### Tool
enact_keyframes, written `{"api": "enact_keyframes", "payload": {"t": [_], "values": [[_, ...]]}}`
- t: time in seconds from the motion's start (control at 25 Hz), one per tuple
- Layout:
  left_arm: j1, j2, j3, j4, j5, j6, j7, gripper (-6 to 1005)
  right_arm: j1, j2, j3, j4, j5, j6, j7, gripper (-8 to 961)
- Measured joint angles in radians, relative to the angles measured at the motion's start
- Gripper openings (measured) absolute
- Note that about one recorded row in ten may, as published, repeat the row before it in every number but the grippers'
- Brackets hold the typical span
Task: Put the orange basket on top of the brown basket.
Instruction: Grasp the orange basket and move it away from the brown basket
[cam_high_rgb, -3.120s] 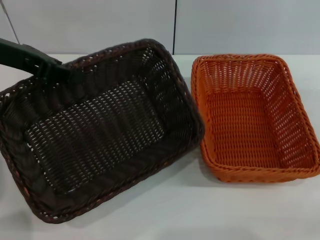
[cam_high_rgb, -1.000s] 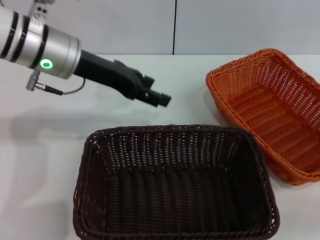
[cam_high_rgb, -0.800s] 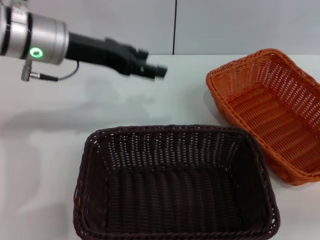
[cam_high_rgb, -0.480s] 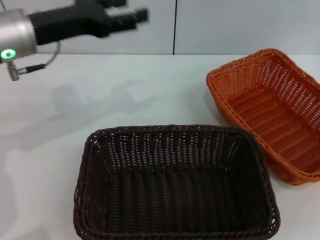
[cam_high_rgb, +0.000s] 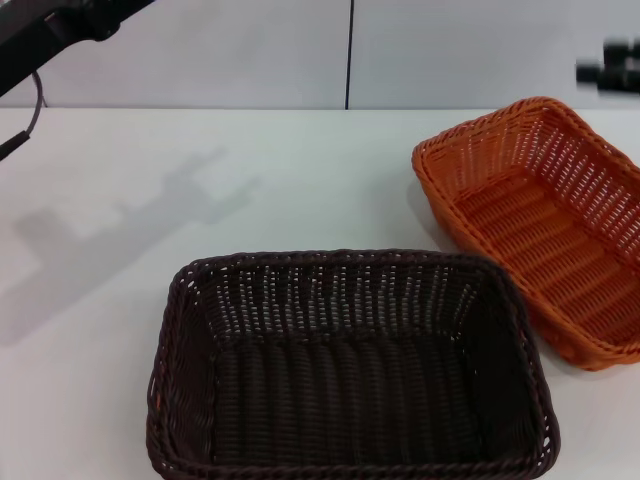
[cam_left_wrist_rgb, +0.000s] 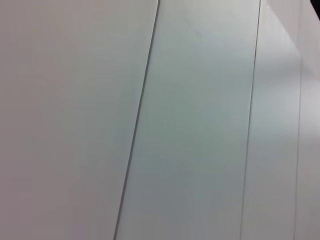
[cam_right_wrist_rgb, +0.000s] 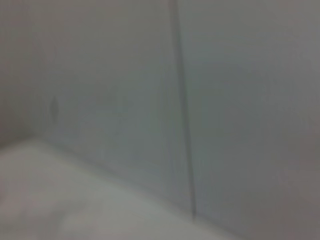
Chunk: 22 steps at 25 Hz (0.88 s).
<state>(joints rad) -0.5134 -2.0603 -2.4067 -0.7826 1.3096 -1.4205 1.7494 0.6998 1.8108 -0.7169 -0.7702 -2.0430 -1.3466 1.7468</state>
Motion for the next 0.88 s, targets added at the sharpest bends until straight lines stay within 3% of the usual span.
{"api": "enact_keyframes", "payload": {"t": [0.16, 0.32, 0.4, 0.48, 0.52, 0.56, 0.72, 0.88], "values": [[-0.016, -0.005, 0.002, 0.045, -0.053, -0.001, 0.023, 827, 0.032, -0.012, 0.050, -0.081, -0.278, -0.222, 0.021, 558], [-0.031, -0.004, 0.039, 0.062, -0.105, -0.010, 0.024, 827, 0.053, -0.005, 0.033, -0.106, -0.485, -0.342, 0.014, 558], [-0.030, -0.004, 0.048, 0.062, -0.114, -0.011, 0.024, 827, 0.055, 0.000, 0.025, -0.104, -0.502, -0.348, 0.008, 558], [-0.026, -0.004, 0.072, 0.063, -0.140, -0.015, 0.024, 827, 0.051, 0.013, -0.008, -0.109, -0.518, -0.357, 0.003, 558], [-0.023, -0.006, 0.099, 0.068, -0.160, -0.019, 0.024, 827, 0.042, 0.029, -0.037, -0.136, -0.526, -0.376, 0.004, 557], [-0.023, -0.006, 0.099, 0.068, -0.160, -0.019, 0.024, 827, 0.042, 0.029, -0.037, -0.136, -0.526, -0.376, 0.004, 557], [-0.014, -0.006, 0.142, 0.084, -0.185, -0.020, 0.025, 827, 0.033, 0.069, -0.050, -0.176, -0.568, -0.393, 0.005, 557], [-0.004, -0.006, 0.143, 0.092, -0.186, -0.016, 0.026, 827, 0.034, 0.086, -0.056, -0.180, -0.594, -0.376, 0.002, 556]]}}
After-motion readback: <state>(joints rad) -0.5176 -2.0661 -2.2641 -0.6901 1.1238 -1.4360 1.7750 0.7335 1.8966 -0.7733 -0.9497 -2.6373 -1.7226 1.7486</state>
